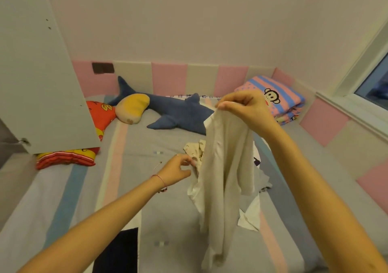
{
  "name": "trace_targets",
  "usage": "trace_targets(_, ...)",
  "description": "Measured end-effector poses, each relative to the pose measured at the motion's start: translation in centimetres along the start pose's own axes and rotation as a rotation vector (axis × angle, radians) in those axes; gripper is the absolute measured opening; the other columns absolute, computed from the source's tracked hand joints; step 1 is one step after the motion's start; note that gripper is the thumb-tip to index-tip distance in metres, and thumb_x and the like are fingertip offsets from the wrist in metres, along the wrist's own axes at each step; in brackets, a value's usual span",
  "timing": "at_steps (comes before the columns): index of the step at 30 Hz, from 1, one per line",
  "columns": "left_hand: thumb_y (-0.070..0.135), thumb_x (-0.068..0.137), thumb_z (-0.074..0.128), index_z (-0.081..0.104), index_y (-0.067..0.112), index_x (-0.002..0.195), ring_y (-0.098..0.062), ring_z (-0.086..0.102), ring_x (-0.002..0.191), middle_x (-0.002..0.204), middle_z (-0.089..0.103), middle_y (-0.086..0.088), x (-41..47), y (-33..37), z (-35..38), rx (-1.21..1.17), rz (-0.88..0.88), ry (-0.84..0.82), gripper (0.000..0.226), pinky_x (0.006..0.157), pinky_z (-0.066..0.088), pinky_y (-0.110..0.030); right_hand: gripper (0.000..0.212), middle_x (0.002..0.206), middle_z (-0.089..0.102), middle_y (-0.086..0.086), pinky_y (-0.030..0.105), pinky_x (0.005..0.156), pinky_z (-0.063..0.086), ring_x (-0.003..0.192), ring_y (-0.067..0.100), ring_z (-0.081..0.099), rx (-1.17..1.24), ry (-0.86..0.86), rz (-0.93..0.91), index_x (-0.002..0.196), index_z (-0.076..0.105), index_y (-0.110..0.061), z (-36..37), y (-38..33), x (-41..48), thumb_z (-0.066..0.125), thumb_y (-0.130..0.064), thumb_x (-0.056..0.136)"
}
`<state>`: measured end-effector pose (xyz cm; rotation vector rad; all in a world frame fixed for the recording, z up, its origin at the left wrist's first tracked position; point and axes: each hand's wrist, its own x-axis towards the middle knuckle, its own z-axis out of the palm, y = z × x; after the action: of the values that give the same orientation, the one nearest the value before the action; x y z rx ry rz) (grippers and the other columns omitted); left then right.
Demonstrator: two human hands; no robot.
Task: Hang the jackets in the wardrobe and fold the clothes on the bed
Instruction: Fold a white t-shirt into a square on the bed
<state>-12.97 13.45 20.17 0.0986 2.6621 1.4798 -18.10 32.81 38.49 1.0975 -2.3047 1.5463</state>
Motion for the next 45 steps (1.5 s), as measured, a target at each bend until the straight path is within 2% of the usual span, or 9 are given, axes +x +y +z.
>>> trace_targets(6, 0.032, 0.097, 0.042, 0.058, 0.024, 0.102, -0.007, 0.060, 0.101, 0.097, 0.064, 0.015, -4.0, 1.9, 2.0, -0.395, -0.113, -0.160, 0.019, 0.073, 0.045, -0.005, 0.009, 0.068, 0.063, -0.035, 0.006, 0.069, 0.043, 0.071, -0.012, 0.060, -0.168, 0.221, -0.104, 0.085, 0.070, -0.019, 0.1, -0.8, 0.4, 0.069, -0.010, 0.083)
trace_targets(10, 0.045, 0.080, 0.055, 0.050, 0.027, 0.118, 0.005, 0.060, 0.102, 0.106, 0.066, 0.024, -6.1, 1.3, 1.4, -0.473, -0.007, -0.259, 0.042, 0.080, 0.047, -0.011, 0.005, 0.073, 0.063, -0.025, 0.011, 0.070, 0.046, 0.070, -0.010, 0.060, -0.207, 0.331, -0.083, 0.082, 0.074, -0.013, 1.7, -0.1, 0.0, 0.070, -0.015, 0.083)
trace_targets(15, 0.000, 0.087, 0.049, 0.062, 0.014, 0.105, -0.015, 0.063, 0.095, 0.100, 0.067, -0.003, -6.1, -2.8, 0.9, -0.060, -0.010, 0.047, 0.026, 0.081, 0.051, -0.023, 0.002, 0.075, 0.064, -0.020, 0.011, 0.069, 0.046, 0.071, -0.008, 0.060, -0.182, 0.397, -0.109, 0.083, 0.072, -0.019, 3.0, 0.0, -1.6, 0.070, -0.018, 0.084)
trace_targets(18, -0.005, 0.083, 0.048, 0.061, 0.015, 0.080, -0.012, 0.056, 0.071, 0.076, 0.060, -0.002, -6.0, -4.1, -0.4, 0.026, -0.063, 0.349, 0.024, 0.061, 0.042, -0.025, 0.002, 0.075, 0.066, -0.017, 0.013, 0.069, 0.046, 0.070, -0.004, 0.061, -0.146, 0.406, -0.087, 0.083, 0.071, -0.019, 3.0, -0.1, -2.2, 0.070, -0.019, 0.084)
trace_targets(22, 0.004, 0.084, 0.056, 0.061, 0.005, 0.079, -0.024, 0.056, 0.070, 0.075, 0.060, -0.010, -5.5, -5.6, -2.2, 0.012, -0.155, 0.659, 0.007, 0.063, 0.048, -0.035, 0.003, 0.068, 0.066, -0.026, 0.012, 0.068, 0.045, 0.068, -0.004, 0.061, -0.065, 0.453, -0.072, 0.084, 0.071, -0.018, 2.4, -0.8, -2.5, 0.070, -0.015, 0.083)
trace_targets(31, 0.029, 0.084, 0.062, 0.059, 0.020, 0.081, -0.024, 0.057, 0.069, 0.075, 0.061, -0.002, -3.7, -6.2, -3.7, 0.105, -0.303, 0.599, 0.011, 0.068, 0.051, -0.034, 0.002, 0.076, 0.066, -0.017, 0.010, 0.068, 0.045, 0.070, -0.006, 0.061, -0.051, 0.405, -0.097, 0.084, 0.070, -0.019, 4.1, -2.6, -2.8, 0.070, -0.017, 0.084)
trace_targets(35, 0.011, 0.089, 0.053, 0.061, 0.012, 0.080, -0.025, 0.056, 0.072, 0.076, 0.059, -0.004, -3.6, -6.4, -4.1, 0.117, -0.239, 0.589, 0.012, 0.069, 0.049, -0.035, 0.002, 0.075, 0.067, -0.010, 0.006, 0.068, 0.042, 0.069, -0.008, 0.060, -0.040, 0.434, -0.037, 0.085, 0.071, -0.016, 4.1, -1.9, -3.2, 0.070, -0.014, 0.084)
trace_targets(40, 0.000, 0.090, 0.047, 0.058, 0.000, 0.082, -0.028, 0.055, 0.074, 0.079, 0.059, -0.014, -4.8, -7.0, -3.3, 0.092, -0.149, 0.506, 0.013, 0.069, 0.046, -0.038, 0.005, 0.070, 0.065, -0.026, 0.005, 0.068, 0.041, 0.070, -0.008, 0.060, -0.031, 0.459, -0.005, 0.086, 0.071, -0.017, 3.9, -1.7, -4.2, 0.071, -0.012, 0.083)
trace_targets(45, 0.025, 0.082, 0.045, 0.042, 0.004, 0.090, -0.026, 0.046, 0.067, 0.077, 0.050, -0.014, -6.7, -7.0, -2.9, 0.019, -0.132, 0.394, 0.023, 0.061, 0.037, -0.036, 0.009, 0.066, 0.062, -0.033, 0.005, 0.067, 0.040, 0.067, -0.010, 0.057, -0.045, 0.572, 0.045, 0.081, 0.069, -0.020, 3.3, -0.4, -4.8, 0.067, -0.013, 0.086)
